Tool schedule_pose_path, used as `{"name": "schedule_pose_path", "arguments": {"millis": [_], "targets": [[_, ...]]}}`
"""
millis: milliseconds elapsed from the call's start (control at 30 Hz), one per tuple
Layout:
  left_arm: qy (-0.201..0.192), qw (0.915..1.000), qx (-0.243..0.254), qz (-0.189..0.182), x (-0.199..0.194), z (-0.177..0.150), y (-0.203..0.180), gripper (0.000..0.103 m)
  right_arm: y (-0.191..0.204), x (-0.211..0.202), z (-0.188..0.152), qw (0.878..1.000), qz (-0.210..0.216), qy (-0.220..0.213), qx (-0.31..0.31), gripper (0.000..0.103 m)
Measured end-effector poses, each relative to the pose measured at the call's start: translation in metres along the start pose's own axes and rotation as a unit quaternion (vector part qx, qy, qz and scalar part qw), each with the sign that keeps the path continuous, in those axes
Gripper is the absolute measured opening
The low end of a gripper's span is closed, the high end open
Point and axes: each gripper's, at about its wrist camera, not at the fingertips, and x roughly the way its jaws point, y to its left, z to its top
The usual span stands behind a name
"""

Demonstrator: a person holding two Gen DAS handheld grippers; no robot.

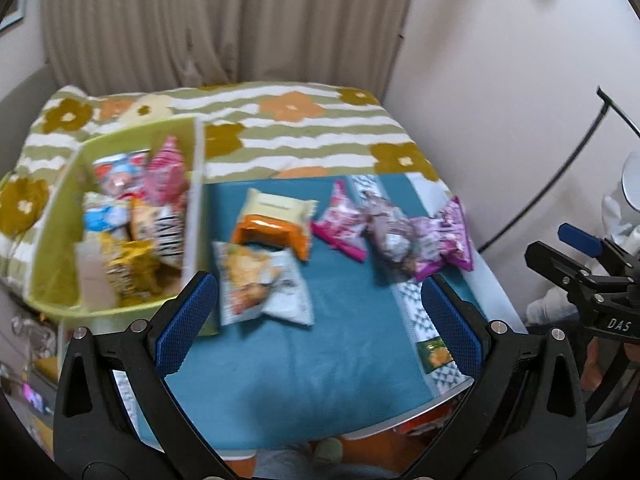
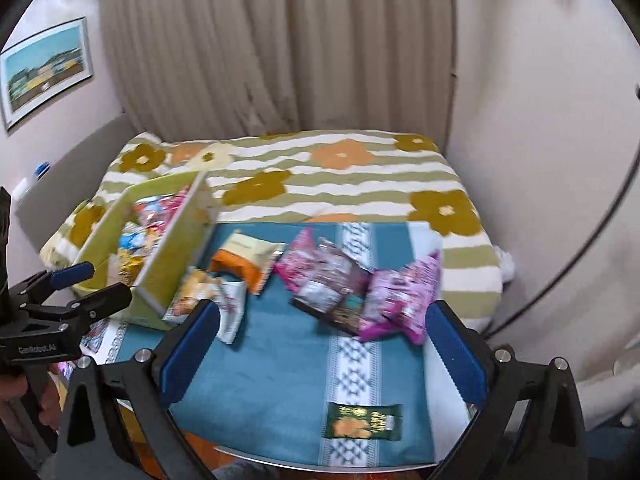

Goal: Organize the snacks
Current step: 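Move both tools back toward the snacks on the teal runner, then grasp the brown-grey bag with the left tool while the right tool grasps the purple bag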

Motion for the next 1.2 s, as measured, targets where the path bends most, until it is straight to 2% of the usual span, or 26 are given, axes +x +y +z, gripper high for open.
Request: {"name": "schedule_pose_path", "arguments": {"millis": [167,333,533,767,967,1033,1167,1200], "targets": [[0.032,0.9978,0.027,-0.051,0.053,0.019,-0.025,0.102,-0.028,0.018,-0.009,0.999,-0.029,0.009,0.032,0.102],[0.074,0.9928,0.039,-0.086,0.11,0.038,-0.038,0.102,-0.054,0.051,-0.011,0.996,-0.047,0.024,0.07,0.102],[0.135,0.9815,0.028,-0.132,0.185,0.056,-0.047,0.102,-0.072,0.088,-0.007,0.993,-0.056,0.043,0.094,0.102],[0.19,0.9673,0.037,-0.165,0.243,0.057,-0.067,0.1,-0.081,0.129,-0.008,0.99,-0.073,0.074,0.097,0.102],[0.226,0.9584,0.045,-0.168,0.275,0.056,-0.078,0.088,-0.087,0.149,-0.009,0.988,-0.081,0.095,0.096,0.102],[0.234,0.9569,0.046,-0.166,0.279,0.056,-0.075,0.079,-0.088,0.154,-0.008,0.987,-0.084,0.101,0.089,0.102],[0.248,0.9522,0.044,-0.173,0.285,0.055,-0.073,0.073,-0.088,0.162,-0.005,0.987,-0.087,0.108,0.077,0.102],[0.25,0.9509,0.045,-0.177,0.286,0.055,-0.073,0.069,-0.088,0.164,-0.005,0.987,-0.085,0.11,0.075,0.102]]}}
